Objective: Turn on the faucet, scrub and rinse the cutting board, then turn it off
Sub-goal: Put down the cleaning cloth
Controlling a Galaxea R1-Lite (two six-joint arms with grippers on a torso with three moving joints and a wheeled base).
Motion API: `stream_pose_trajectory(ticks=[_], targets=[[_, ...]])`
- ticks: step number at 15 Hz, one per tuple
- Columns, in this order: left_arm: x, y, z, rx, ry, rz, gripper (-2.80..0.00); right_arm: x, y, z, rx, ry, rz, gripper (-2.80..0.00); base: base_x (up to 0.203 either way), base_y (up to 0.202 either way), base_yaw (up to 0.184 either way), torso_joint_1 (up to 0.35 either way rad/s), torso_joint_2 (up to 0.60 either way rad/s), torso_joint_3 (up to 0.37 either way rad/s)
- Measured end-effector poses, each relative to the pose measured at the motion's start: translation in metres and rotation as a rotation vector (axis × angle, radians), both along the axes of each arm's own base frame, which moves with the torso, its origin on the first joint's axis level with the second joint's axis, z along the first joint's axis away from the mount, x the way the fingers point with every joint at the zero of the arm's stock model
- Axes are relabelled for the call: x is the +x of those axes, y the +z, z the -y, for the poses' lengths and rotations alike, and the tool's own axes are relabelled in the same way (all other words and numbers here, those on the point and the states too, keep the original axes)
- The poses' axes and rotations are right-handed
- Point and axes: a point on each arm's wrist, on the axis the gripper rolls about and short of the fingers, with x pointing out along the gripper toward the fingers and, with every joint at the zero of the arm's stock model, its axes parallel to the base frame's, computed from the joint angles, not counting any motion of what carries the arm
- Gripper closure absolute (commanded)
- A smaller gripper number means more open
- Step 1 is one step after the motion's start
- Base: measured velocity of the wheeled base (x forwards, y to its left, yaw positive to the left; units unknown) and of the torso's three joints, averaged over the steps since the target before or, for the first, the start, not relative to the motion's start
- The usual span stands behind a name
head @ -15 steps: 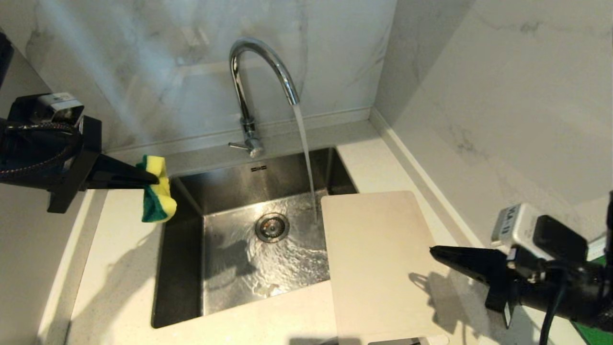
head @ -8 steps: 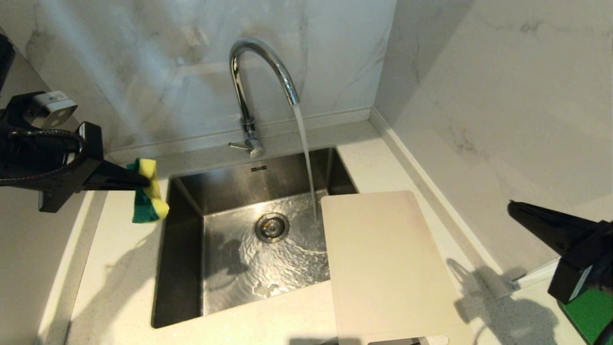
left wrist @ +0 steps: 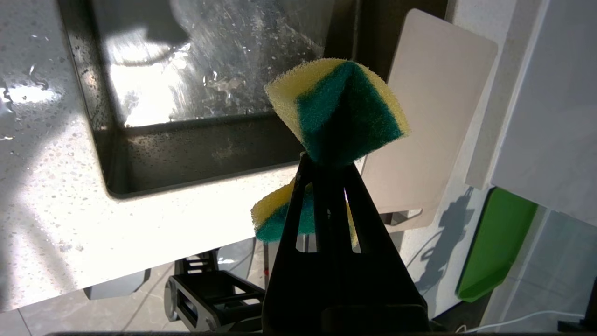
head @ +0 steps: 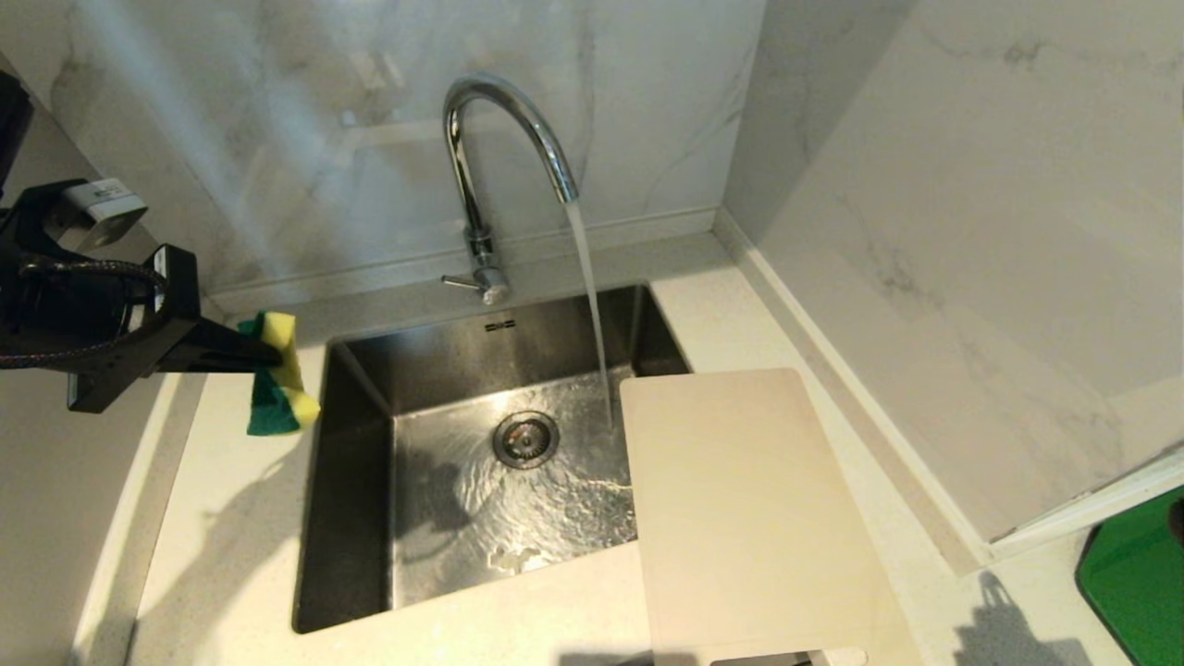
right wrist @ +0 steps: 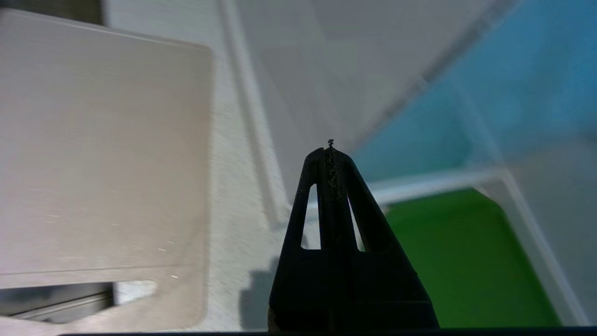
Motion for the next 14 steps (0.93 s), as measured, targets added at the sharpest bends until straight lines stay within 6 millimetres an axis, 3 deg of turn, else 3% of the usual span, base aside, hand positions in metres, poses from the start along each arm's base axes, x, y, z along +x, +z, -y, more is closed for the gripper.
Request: stream_pose_trajectory(ticks=[3, 8, 14], targets=[[0.000, -0.003, 0.000, 0.003, 0.000, -0.009, 0.00, -0.016, -0.024, 0.006, -0.015, -0.126, -0.017, 0.00, 0.000, 0.000, 0.000, 0.000, 0.00, 0.000], [0.000, -0.007, 0.000, 0.012, -0.003, -0.022, 0.00, -0.036, -0.063, 0.006, 0.015, -0.176, -0.021, 0.00, 0.000, 0.000, 0.000, 0.000, 0.00, 0.000], [0.001, -0.012, -0.001, 0.036, -0.017, -0.026, 0.00, -0.052, -0.093, 0.001, 0.118, -0.015, -0.056, 0.00, 0.000, 0.000, 0.000, 0.000, 0.00, 0.000]])
